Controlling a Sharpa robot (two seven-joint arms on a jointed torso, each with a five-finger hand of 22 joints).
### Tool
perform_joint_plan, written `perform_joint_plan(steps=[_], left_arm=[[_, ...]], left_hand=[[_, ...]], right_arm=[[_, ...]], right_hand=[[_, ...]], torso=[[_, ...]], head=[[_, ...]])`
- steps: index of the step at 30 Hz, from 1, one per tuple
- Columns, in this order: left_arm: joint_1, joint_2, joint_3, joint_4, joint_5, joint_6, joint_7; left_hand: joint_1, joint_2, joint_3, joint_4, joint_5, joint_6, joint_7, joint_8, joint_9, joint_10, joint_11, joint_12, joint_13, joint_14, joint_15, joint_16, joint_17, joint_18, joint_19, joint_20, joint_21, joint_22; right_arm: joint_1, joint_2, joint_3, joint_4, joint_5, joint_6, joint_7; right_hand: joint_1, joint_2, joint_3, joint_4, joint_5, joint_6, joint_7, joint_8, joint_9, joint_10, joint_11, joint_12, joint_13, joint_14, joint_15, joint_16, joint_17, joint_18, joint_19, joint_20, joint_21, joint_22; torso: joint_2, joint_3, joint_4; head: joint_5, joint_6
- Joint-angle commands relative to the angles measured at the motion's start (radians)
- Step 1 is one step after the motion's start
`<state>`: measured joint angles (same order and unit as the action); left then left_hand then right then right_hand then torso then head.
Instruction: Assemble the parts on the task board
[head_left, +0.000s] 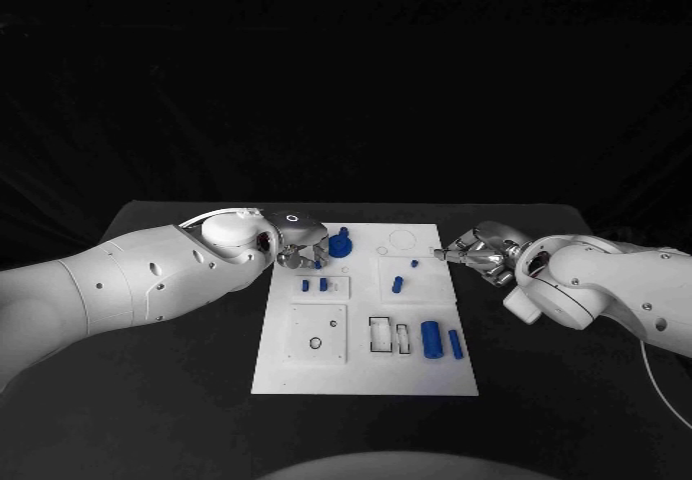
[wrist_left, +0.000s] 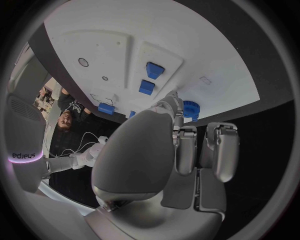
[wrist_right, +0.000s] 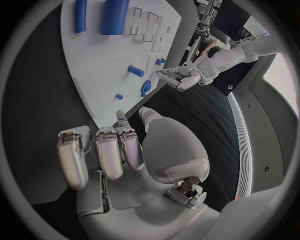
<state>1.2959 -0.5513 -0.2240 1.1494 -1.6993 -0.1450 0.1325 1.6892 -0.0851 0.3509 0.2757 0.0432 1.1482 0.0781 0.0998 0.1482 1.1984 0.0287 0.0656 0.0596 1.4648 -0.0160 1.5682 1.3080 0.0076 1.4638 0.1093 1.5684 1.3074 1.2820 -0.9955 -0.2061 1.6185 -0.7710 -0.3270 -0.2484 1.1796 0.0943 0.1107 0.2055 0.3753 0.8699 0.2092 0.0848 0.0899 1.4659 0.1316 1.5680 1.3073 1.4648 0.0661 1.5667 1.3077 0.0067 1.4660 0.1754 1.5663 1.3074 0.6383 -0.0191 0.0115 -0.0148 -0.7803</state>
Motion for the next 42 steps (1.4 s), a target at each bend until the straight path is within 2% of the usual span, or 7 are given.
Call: perform_joint_plan(steps=[1,8,20,26,36,40,42], left_arm=[[-0.002,0.006,0.000,-0.003,-0.008,0.009,0.011],[-0.003,0.013,0.000,-0.007,-0.010,0.015,0.010],[-0.003,0.012,0.000,-0.012,-0.012,0.032,0.011],[-0.003,0.014,0.000,-0.017,-0.012,0.055,0.013],[-0.003,0.015,0.000,-0.019,-0.012,0.058,0.002],[-0.003,0.014,0.000,-0.017,-0.012,0.038,-0.005],[-0.003,0.013,0.000,-0.018,-0.012,0.024,-0.004]], left_hand=[[0.007,-0.007,0.006,0.001,0.007,-0.004,-0.002,-0.004,0.000,-0.004,-0.003,-0.006,0.001,0.106,0.001,0.003,0.263,-0.008,0.107,-0.006,0.002,0.263],[0.008,-0.007,0.008,0.001,0.007,-0.004,-0.002,-0.005,-0.001,-0.005,-0.003,-0.006,0.001,0.106,0.001,0.003,0.263,-0.008,0.107,-0.006,0.002,0.263],[0.008,-0.007,0.009,0.001,0.007,-0.005,-0.002,-0.006,-0.001,-0.007,-0.003,-0.006,0.001,0.106,0.001,0.003,0.263,-0.008,0.107,-0.006,0.002,0.263],[0.002,-0.014,0.009,0.005,0.007,-0.018,-0.001,-0.015,-0.005,-0.026,0.000,-0.007,0.000,0.106,0.003,0.003,0.263,-0.008,0.107,-0.006,0.002,0.263],[-0.002,-0.052,0.006,0.006,0.006,-0.066,-0.013,-0.038,-0.019,-0.114,0.002,-0.007,0.000,0.106,0.005,0.003,0.263,-0.008,0.107,-0.005,0.002,0.263],[-0.009,-0.068,0.002,0.008,0.006,-0.102,-0.034,-0.040,-0.028,-0.136,0.008,-0.006,0.000,0.106,0.008,0.003,0.263,-0.008,0.107,-0.005,0.002,0.263],[-0.019,-0.081,-0.005,0.011,0.006,-0.121,-0.045,-0.039,-0.034,-0.147,0.019,-0.006,0.000,0.106,0.015,0.003,0.263,-0.007,0.104,-0.004,-0.001,0.262]], right_arm=[[0.000,0.000,0.000,0.001,-0.004,0.017,-0.003],[0.000,0.000,0.000,0.001,-0.004,0.019,-0.005],[0.000,0.001,0.000,0.001,-0.004,0.019,-0.005],[0.000,0.002,0.000,0.001,-0.004,0.019,-0.005],[0.000,0.001,0.000,0.002,-0.004,0.019,-0.004],[0.000,0.001,0.000,0.002,-0.004,0.019,-0.004],[0.000,0.000,0.000,0.002,-0.004,0.019,-0.005]], right_hand=[[0.004,0.000,-0.004,0.001,0.003,-0.003,-0.002,0.008,0.002,0.105,0.004,0.003,0.263,0.106,0.006,0.004,0.263,-0.007,0.105,0.005,0.004,0.263],[0.004,0.000,-0.004,0.001,0.003,-0.003,-0.002,0.008,0.002,0.105,0.004,0.003,0.263,0.106,0.006,0.004,0.263,-0.007,0.105,0.005,0.004,0.263],[0.004,0.000,-0.004,0.001,0.003,-0.003,-0.002,0.008,0.002,0.105,0.004,0.003,0.263,0.106,0.006,0.004,0.263,-0.007,0.105,0.005,0.004,0.263],[0.004,0.000,-0.004,0.001,0.003,-0.003,-0.002,0.008,0.002,0.105,0.004,0.003,0.263,0.106,0.006,0.004,0.263,-0.007,0.105,0.005,0.004,0.263],[0.004,0.000,-0.004,0.001,0.003,-0.003,-0.002,0.008,0.002,0.105,0.004,0.003,0.263,0.106,0.006,0.004,0.263,-0.007,0.105,0.005,0.004,0.263],[0.004,0.000,-0.005,0.001,0.003,-0.003,-0.002,0.008,0.002,0.105,0.004,0.003,0.263,0.106,0.006,0.004,0.263,-0.007,0.105,0.005,0.004,0.263],[0.004,0.000,-0.005,0.001,0.003,-0.003,-0.002,0.008,0.002,0.105,0.004,0.003,0.263,0.106,0.006,0.004,0.263,-0.007,0.105,0.005,0.004,0.263]], torso=[[0.000,-0.0004,-0.0007],[0.000,0.0002,0.0014],[0.000,-0.0002,0.0002],[0.000,0.0005,-0.0008],[0.000,0.0006,0.0002],[0.000,0.0001,0.0006],[0.000,0.0001,0.0008]], head=[[-0.003,0.001],[-0.005,0.000],[-0.004,0.000],[-0.004,0.001],[-0.004,0.002],[-0.004,0.002],[-0.004,0.001]])
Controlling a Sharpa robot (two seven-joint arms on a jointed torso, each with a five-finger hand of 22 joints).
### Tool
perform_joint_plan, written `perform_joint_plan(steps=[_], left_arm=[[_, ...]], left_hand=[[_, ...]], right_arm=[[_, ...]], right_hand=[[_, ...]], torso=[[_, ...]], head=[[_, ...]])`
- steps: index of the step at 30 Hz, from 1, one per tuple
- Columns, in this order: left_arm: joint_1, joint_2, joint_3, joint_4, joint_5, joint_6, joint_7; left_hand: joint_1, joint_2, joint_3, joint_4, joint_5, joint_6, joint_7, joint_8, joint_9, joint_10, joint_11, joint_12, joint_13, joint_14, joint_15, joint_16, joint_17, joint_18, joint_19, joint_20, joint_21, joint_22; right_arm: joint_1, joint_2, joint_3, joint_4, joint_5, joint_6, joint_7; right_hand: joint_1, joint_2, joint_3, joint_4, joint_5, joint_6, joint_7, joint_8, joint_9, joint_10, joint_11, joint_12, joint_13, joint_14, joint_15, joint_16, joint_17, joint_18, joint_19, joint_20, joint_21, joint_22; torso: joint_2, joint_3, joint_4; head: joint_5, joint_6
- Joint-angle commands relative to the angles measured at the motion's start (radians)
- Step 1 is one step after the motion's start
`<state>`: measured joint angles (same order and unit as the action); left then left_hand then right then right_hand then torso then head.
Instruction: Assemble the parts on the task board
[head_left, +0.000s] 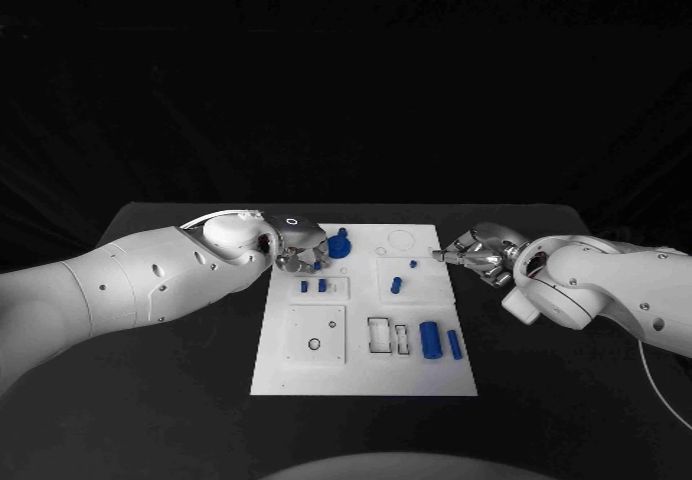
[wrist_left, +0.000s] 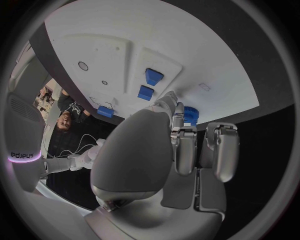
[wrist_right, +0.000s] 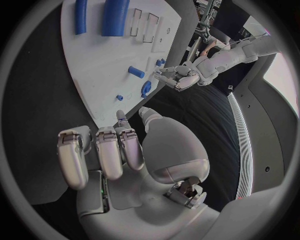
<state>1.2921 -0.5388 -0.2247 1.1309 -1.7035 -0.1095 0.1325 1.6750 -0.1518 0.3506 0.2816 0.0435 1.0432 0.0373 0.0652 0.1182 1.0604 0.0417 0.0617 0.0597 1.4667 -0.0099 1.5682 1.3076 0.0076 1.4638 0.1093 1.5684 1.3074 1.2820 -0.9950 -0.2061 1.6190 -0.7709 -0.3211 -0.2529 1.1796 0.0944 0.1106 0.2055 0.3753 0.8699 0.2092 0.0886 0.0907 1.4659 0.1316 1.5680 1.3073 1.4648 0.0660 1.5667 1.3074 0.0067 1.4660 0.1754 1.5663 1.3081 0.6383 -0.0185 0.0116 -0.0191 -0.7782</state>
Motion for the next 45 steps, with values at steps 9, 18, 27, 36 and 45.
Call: perform_joint_plan(steps=[9,18,27,36,45], left_arm=[[0.000,-0.011,0.001,0.012,0.006,-0.129,-0.004],[0.002,-0.059,0.004,0.048,0.129,-0.300,0.045],[0.017,-0.150,0.017,0.136,0.467,-0.474,0.205],[0.021,-0.215,0.009,0.240,1.085,-0.565,0.336],[0.013,-0.227,0.005,0.282,1.258,-0.553,0.335]], left_hand=[[-0.081,-0.051,-0.074,0.008,0.006,-0.129,-0.046,-0.005,-0.037,-0.085,0.010,-0.002,0.001,0.104,0.002,0.003,0.263,0.011,0.051,-0.001,-0.065,0.238],[-0.160,-0.058,-0.207,0.012,0.007,-0.279,-0.080,-0.004,-0.055,-0.149,0.022,0.003,0.004,0.104,-0.004,0.003,0.263,0.029,0.000,-0.010,-0.141,0.210],[-0.260,-0.075,-0.309,0.016,0.008,-0.198,-0.032,0.008,-0.046,-0.106,0.046,0.017,0.007,0.104,0.009,0.003,0.263,0.025,0.013,-0.008,-0.133,0.214],[-0.316,-0.030,-0.400,0.017,0.132,-0.075,0.128,0.038,-0.029,-0.012,0.072,0.023,0.005,0.104,0.052,0.003,0.263,0.029,0.005,0.032,-0.155,0.209],[-0.321,-0.009,-0.471,0.017,0.182,-0.073,0.131,0.023,-0.033,-0.010,0.074,0.008,0.004,0.104,0.056,0.003,0.263,0.021,0.030,0.036,-0.120,0.223]], right_arm=[[-0.001,0.000,0.000,0.000,-0.004,0.016,0.000],[-0.001,0.000,0.000,-0.001,-0.004,0.012,0.002],[-0.003,-0.002,-0.001,-0.001,0.010,-0.062,0.065],[-0.017,0.034,-0.001,-0.027,-0.132,-0.163,0.180],[-0.031,0.095,-0.001,-0.086,-0.532,-0.156,0.158]], right_hand=[[0.004,0.000,-0.005,0.001,0.003,-0.003,-0.002,0.004,0.002,0.105,0.004,0.003,0.263,0.106,0.006,0.004,0.263,-0.007,0.105,0.005,0.004,0.263],[0.004,0.000,-0.005,0.001,0.003,-0.003,-0.002,0.004,0.002,0.105,0.004,0.003,0.263,0.106,0.006,0.004,0.263,-0.007,0.105,0.005,0.004,0.263],[0.018,0.002,0.001,-0.006,-0.009,-0.009,-0.005,0.004,0.002,0.105,0.002,0.003,0.263,0.106,0.005,0.004,0.263,-0.007,0.105,0.004,0.004,0.263],[0.174,-0.033,0.099,-0.011,-0.232,-0.018,-0.036,0.026,0.013,-0.631,-0.029,-0.951,-0.528,0.106,-0.024,0.004,0.263,-0.007,0.105,-0.027,0.004,0.263],[0.235,-0.093,0.097,-0.015,-0.309,0.027,-0.035,0.036,0.021,-0.572,0.005,-1.301,-0.959,0.106,0.003,0.004,0.263,-0.007,0.105,0.003,0.004,0.263]], torso=[[0.000,-0.0006,0.0022],[0.000,-0.0010,0.0017],[0.001,-0.0006,0.0029],[-0.001,0.0000,0.0007],[0.001,-0.0020,0.0017]], head=[[0.000,0.004],[-0.005,0.008],[-0.004,0.005],[-0.015,0.006],[-0.026,0.014]])
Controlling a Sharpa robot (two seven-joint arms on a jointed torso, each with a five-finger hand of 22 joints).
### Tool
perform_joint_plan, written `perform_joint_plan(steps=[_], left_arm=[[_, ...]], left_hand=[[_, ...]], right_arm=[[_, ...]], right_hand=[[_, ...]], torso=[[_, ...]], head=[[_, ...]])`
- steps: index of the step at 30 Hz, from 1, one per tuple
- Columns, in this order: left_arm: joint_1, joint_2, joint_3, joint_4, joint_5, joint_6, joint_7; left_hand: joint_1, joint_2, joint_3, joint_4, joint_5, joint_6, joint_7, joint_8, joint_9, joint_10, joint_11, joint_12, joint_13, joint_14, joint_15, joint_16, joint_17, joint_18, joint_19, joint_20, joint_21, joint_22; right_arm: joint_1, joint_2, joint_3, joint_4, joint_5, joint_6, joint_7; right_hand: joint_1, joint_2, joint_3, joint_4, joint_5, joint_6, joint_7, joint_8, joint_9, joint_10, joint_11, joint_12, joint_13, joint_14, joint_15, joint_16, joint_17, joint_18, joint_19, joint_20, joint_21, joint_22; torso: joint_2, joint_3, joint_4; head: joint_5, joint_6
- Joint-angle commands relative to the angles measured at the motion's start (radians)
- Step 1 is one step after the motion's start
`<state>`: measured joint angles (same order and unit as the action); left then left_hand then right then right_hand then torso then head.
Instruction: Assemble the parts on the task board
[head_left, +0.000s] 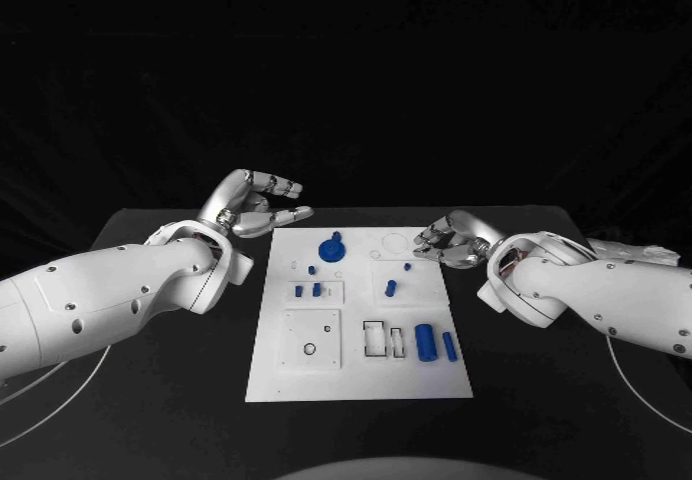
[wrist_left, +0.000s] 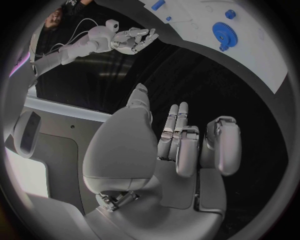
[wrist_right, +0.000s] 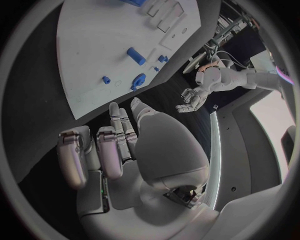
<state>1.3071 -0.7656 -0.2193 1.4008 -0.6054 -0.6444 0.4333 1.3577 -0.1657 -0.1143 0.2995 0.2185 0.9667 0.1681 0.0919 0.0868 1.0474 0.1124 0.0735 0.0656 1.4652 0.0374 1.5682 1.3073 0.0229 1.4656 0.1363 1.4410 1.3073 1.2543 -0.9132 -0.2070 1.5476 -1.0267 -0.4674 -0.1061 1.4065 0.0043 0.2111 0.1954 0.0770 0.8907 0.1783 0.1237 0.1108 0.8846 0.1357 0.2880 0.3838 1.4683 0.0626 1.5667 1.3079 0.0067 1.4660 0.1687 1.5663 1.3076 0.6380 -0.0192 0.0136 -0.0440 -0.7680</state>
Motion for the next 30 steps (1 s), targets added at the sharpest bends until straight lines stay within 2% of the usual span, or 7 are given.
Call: perform_joint_plan(steps=[1,5,8,15,24,30], left_arm=[[-0.003,0.000,0.000,0.016,0.167,-0.017,0.033],[-0.005,0.000,0.000,0.027,0.189,-0.013,0.026],[-0.006,-0.001,-0.001,0.035,0.197,-0.012,0.023],[-0.006,-0.004,-0.001,0.040,0.203,-0.015,0.019],[-0.006,-0.007,-0.001,0.043,0.204,-0.017,0.018],[-0.006,-0.009,-0.001,0.044,0.204,-0.017,0.016]], left_hand=[[-0.005,0.006,-0.007,-0.001,0.007,0.003,0.001,-0.005,-0.002,0.002,0.004,-0.004,-0.002,0.106,0.009,0.003,0.264,0.005,0.030,0.009,0.009,0.224],[-0.008,0.013,-0.006,-0.001,0.007,0.003,0.001,-0.007,-0.002,0.001,0.005,-0.006,-0.002,0.106,0.010,0.003,0.264,0.005,0.030,0.009,0.008,0.224],[-0.010,0.018,-0.003,-0.001,0.007,0.003,0.002,-0.008,-0.003,0.000,0.005,-0.007,-0.002,0.106,0.010,0.003,0.264,0.006,0.029,0.010,0.007,0.224],[-0.010,0.031,0.003,-0.002,0.005,0.003,0.002,-0.011,-0.003,-0.002,0.006,-0.008,-0.002,0.106,0.011,0.003,0.264,0.006,0.028,0.011,0.005,0.224],[-0.007,0.047,0.012,-0.003,0.003,0.004,0.002,-0.012,-0.003,-0.002,0.006,-0.008,-0.001,0.106,0.011,0.003,0.264,0.006,0.028,0.012,0.004,0.224],[-0.004,0.056,0.016,-0.003,0.001,0.006,0.002,-0.013,-0.003,-0.002,0.006,-0.008,-0.001,0.106,0.011,0.003,0.264,0.006,0.028,0.012,0.005,0.225]], right_arm=[[-0.005,0.020,0.000,-0.022,-0.315,-0.003,0.003],[-0.010,0.043,0.000,-0.046,-0.428,0.028,-0.024],[-0.014,0.060,0.000,-0.062,-0.499,0.062,-0.051],[-0.020,0.093,0.001,-0.090,-0.603,0.135,-0.109],[-0.027,0.124,0.001,-0.120,-0.641,0.191,-0.149],[-0.030,0.140,0.002,-0.130,-0.646,0.205,-0.155]], right_hand=[[0.012,-0.006,-0.006,-0.008,-0.016,0.010,-0.006,-0.003,0.000,0.018,0.002,-0.034,-0.060,0.102,0.008,0.004,0.263,-0.007,0.105,0.011,0.004,0.263],[0.024,-0.008,-0.011,-0.014,-0.023,0.022,-0.011,-0.014,-0.004,0.046,0.003,-0.064,-0.127,0.102,0.012,0.004,0.263,-0.007,0.105,0.011,0.004,0.263],[0.028,-0.011,-0.015,-0.016,-0.025,0.025,-0.018,-0.023,-0.008,0.074,0.001,-0.074,-0.159,0.102,0.009,0.004,0.263,-0.007,0.105,0.011,0.004,0.263],[0.038,-0.010,-0.017,-0.020,-0.026,0.051,-0.033,-0.033,-0.015,0.121,-0.003,-0.105,-0.222,0.102,0.005,0.004,0.263,-0.007,0.105,0.007,0.004,0.263],[0.046,-0.010,-0.015,-0.025,-0.026,0.076,-0.040,-0.032,-0.017,0.142,-0.005,-0.122,-0.254,0.102,0.004,0.004,0.263,-0.007,0.105,0.006,0.004,0.263],[0.047,-0.009,-0.014,-0.026,-0.026,0.086,-0.042,-0.033,-0.018,0.153,-0.009,-0.129,-0.268,0.102,0.001,0.004,0.263,-0.007,0.105,0.004,0.004,0.263]], torso=[[0.001,-0.0014,-0.0002],[0.001,-0.0020,0.0004],[0.002,-0.0010,-0.0008],[0.001,-0.0002,-0.0019],[0.001,-0.0001,-0.0019],[0.000,-0.0001,-0.0012]], head=[[-0.002,0.003],[-0.004,0.002],[-0.003,0.000],[-0.005,-0.004],[-0.005,-0.007],[-0.005,-0.008]])
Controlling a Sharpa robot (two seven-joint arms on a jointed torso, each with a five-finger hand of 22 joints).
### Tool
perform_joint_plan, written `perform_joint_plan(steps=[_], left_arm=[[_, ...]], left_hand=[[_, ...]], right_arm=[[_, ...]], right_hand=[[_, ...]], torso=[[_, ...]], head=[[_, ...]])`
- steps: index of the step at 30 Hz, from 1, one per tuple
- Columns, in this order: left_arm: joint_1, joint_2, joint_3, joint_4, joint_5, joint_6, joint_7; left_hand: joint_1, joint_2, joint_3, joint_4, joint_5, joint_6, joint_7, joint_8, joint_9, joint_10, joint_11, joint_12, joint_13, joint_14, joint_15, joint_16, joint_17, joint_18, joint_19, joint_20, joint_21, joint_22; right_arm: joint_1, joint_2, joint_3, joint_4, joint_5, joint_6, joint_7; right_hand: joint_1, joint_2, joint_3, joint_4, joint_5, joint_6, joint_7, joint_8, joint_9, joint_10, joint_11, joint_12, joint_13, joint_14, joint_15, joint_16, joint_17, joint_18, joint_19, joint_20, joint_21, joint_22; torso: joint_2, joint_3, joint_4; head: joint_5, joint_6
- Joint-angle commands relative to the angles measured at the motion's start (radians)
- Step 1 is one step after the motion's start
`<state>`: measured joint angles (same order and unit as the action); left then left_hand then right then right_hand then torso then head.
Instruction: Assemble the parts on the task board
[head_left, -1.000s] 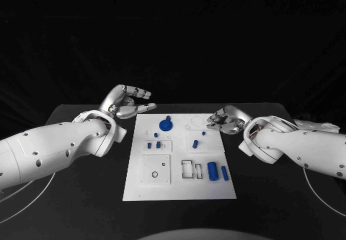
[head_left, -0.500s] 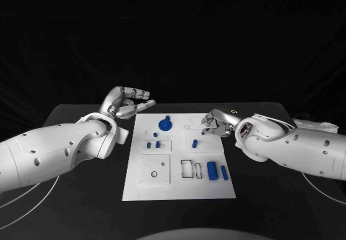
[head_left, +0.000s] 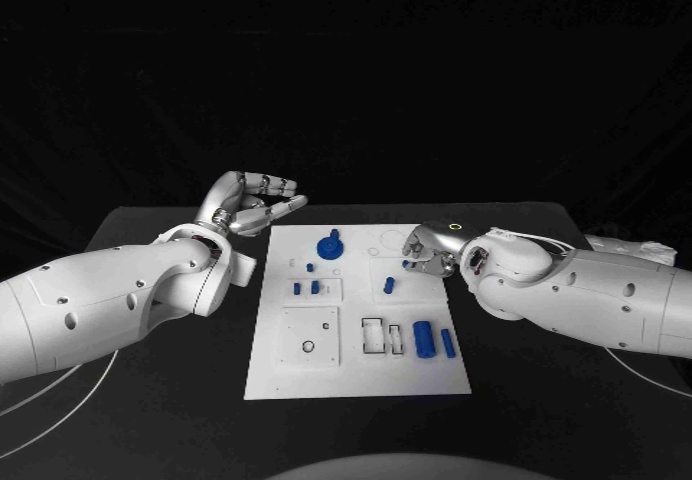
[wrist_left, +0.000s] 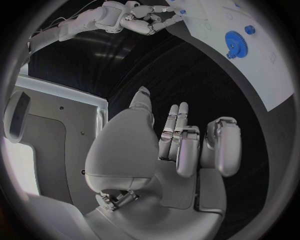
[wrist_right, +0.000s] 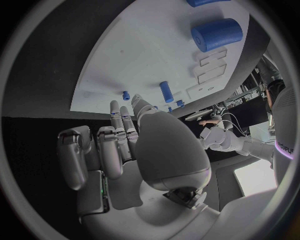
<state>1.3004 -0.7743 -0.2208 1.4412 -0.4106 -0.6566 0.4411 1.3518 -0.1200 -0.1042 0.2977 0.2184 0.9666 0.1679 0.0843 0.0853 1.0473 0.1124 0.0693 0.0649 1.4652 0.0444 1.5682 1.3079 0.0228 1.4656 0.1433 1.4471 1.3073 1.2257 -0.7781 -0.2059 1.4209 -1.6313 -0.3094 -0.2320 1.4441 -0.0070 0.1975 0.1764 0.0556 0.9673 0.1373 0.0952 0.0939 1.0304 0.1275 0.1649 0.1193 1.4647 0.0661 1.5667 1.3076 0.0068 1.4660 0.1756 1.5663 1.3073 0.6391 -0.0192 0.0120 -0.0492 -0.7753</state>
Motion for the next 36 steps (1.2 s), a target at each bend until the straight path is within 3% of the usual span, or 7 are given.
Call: perform_joint_plan(steps=[1,13,27,36], left_arm=[[0.000,-0.001,0.001,0.004,0.010,-0.005,0.008],[0.001,-0.005,0.001,0.006,0.010,-0.003,0.006],[0.001,-0.006,0.001,0.007,0.010,-0.001,0.004],[0.001,-0.008,0.001,0.007,0.010,-0.001,0.004]], left_hand=[[0.003,0.015,0.008,-0.002,0.001,0.006,0.002,-0.005,-0.001,-0.001,0.006,-0.003,-0.001,0.106,0.004,0.003,0.263,0.006,0.029,0.005,-0.001,0.225],[0.004,0.026,0.013,-0.002,-0.001,0.008,0.001,-0.006,-0.001,0.000,0.005,-0.003,0.000,0.106,0.004,0.003,0.263,0.006,0.029,0.005,-0.001,0.225],[0.008,0.039,0.017,-0.003,-0.003,0.011,0.000,-0.006,-0.001,0.003,0.005,-0.002,0.000,0.106,0.004,0.003,0.263,0.006,0.029,0.005,-0.001,0.225],[0.010,0.046,0.019,-0.004,-0.004,0.013,0.000,-0.006,-0.001,0.004,0.004,-0.002,0.000,0.106,0.003,0.003,0.263,0.007,0.028,0.004,-0.002,0.225]], right_arm=[[-0.002,0.007,0.001,-0.004,-0.043,0.051,-0.032],[-0.005,0.041,0.001,-0.039,-0.046,0.067,-0.040],[-0.007,0.059,0.001,-0.058,-0.046,0.104,-0.051],[-0.008,0.062,0.001,-0.059,-0.052,0.111,-0.055]], right_hand=[[0.010,0.003,0.000,-0.007,-0.004,0.012,-0.001,-0.005,-0.002,0.009,-0.003,-0.007,-0.007,0.106,-0.004,0.004,0.263,-0.007,0.105,-0.004,0.004,0.263],[0.011,0.007,0.005,-0.007,-0.003,0.014,0.000,-0.012,-0.006,0.016,-0.011,-0.017,-0.024,0.106,-0.011,0.004,0.263,-0.007,0.105,-0.010,0.004,0.263],[0.023,0.015,0.027,-0.011,-0.003,0.060,-0.013,-0.008,-0.006,0.065,-0.044,-0.036,-0.057,0.106,-0.054,0.004,0.263,-0.007,0.105,-0.048,0.004,0.263],[0.030,0.016,0.040,-0.015,-0.004,0.097,-0.026,0.000,-0.003,0.104,-0.060,-0.045,-0.058,0.106,-0.071,0.004,0.263,-0.007,0.105,-0.066,0.004,0.263]], torso=[[-0.001,-0.0002,0.0001],[-0.001,-0.0006,-0.0008],[-0.001,0.0000,-0.0009],[-0.001,0.0001,-0.0008]], head=[[0.000,-0.001],[-0.002,-0.003],[-0.003,-0.005],[-0.003,-0.004]])
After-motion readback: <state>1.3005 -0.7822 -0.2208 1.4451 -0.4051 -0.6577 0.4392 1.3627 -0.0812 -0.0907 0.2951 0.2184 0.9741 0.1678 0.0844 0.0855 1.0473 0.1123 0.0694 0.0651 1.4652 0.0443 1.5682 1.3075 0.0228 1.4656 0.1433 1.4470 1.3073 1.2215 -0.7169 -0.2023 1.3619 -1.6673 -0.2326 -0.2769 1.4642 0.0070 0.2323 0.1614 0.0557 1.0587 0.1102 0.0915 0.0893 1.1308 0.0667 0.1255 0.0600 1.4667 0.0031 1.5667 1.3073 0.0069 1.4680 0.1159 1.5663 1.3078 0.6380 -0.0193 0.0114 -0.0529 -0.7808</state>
